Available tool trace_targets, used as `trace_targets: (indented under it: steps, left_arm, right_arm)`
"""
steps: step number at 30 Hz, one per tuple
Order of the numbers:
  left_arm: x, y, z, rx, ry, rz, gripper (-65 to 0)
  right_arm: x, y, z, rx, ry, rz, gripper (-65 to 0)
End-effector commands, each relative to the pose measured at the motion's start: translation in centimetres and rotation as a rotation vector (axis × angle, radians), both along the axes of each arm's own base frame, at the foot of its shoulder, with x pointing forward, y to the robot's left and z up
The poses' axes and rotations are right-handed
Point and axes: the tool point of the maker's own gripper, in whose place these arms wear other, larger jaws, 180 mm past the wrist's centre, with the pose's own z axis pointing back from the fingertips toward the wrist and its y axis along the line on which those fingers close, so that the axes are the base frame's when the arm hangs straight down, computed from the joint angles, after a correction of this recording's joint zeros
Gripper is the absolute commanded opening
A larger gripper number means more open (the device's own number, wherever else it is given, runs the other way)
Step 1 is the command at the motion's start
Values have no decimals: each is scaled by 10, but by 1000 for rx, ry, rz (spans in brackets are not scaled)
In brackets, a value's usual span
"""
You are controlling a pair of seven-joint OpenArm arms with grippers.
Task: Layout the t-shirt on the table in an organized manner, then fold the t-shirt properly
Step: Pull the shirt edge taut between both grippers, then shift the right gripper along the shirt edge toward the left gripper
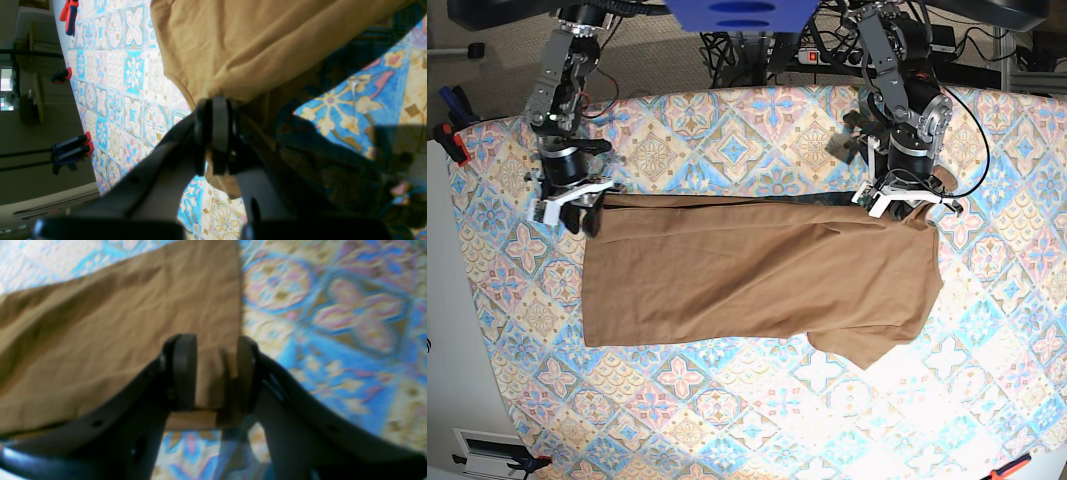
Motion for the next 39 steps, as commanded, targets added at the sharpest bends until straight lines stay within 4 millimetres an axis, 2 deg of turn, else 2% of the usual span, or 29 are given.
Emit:
trace_targets:
  steps: [1,7,13,15,24,31,36,39]
  left_arm:
    - [4,-1,9,-3,-38,2,-650]
    - [2,0,7,-2,-30,3,-650]
    - [-2,0,4,-2,-18,3,-650]
    - [-3,0,4,0,-16,3,-650]
    - [-3,1,3,5,-14,4,-650]
    - [-3,1,3,7,-13,4,-650]
    - [-3,1,3,7,-13,4,-650]
    - [-3,1,3,7,-13,4,-650]
  right_arm:
    - [8,2,15,-1,-59,15,-453]
    - [12,28,8,24,-46,80,-453]
    - [-3,30,-38,65,72,67,-453]
    - [-5,29,-43,68,85,63,-453]
    - [0,28,-10,30,7,78,-439]
    - [1,29,8,14,-34,85,-266]
    - [-3,-12,11,-17,-39,-17,-261]
    - [-8,-25,4,-18,-19,-53,-261]
